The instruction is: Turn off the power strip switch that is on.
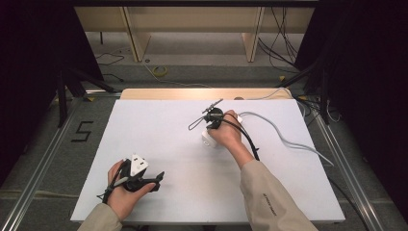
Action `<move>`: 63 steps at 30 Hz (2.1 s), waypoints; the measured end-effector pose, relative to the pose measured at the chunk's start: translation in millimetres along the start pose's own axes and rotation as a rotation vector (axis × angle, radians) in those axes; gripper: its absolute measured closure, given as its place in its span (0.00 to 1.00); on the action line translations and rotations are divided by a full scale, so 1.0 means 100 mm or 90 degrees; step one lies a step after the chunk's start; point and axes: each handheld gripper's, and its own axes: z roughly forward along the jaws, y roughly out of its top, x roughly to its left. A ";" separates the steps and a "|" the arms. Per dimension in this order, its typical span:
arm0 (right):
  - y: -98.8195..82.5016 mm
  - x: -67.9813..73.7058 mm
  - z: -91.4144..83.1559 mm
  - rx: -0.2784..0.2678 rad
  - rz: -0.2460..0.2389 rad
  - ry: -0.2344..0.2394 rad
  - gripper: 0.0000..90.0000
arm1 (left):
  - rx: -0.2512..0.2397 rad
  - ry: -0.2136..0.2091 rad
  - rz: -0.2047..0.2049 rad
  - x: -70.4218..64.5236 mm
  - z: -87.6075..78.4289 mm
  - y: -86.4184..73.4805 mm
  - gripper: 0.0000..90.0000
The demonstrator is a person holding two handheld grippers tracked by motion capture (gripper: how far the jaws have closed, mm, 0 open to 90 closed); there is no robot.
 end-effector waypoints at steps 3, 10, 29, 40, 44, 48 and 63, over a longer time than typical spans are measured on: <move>-0.01 -0.01 0.00 -0.003 0.001 0.004 1.00 | 0.000 0.000 -0.001 0.00 0.00 0.00 0.18; -0.02 -0.01 0.00 -0.008 0.010 0.006 1.00 | -0.001 0.000 0.000 -0.01 0.00 0.00 0.18; -0.03 -0.02 -0.01 -0.016 0.022 0.008 1.00 | -0.001 0.001 -0.002 0.00 0.00 0.00 0.18; -0.07 -0.06 -0.06 -0.030 0.032 0.009 1.00 | -0.001 0.000 -0.002 0.00 0.00 0.00 0.18; -0.08 -0.07 -0.10 -0.030 0.032 0.008 1.00 | 0.000 0.000 -0.001 0.00 0.00 0.00 0.18; -0.10 -0.09 -0.14 -0.031 0.030 0.008 1.00 | 0.001 0.000 0.000 0.00 0.00 0.00 0.18; -0.20 -0.11 -0.27 -0.043 0.032 0.017 1.00 | 0.001 0.004 -0.001 0.00 0.00 0.00 0.18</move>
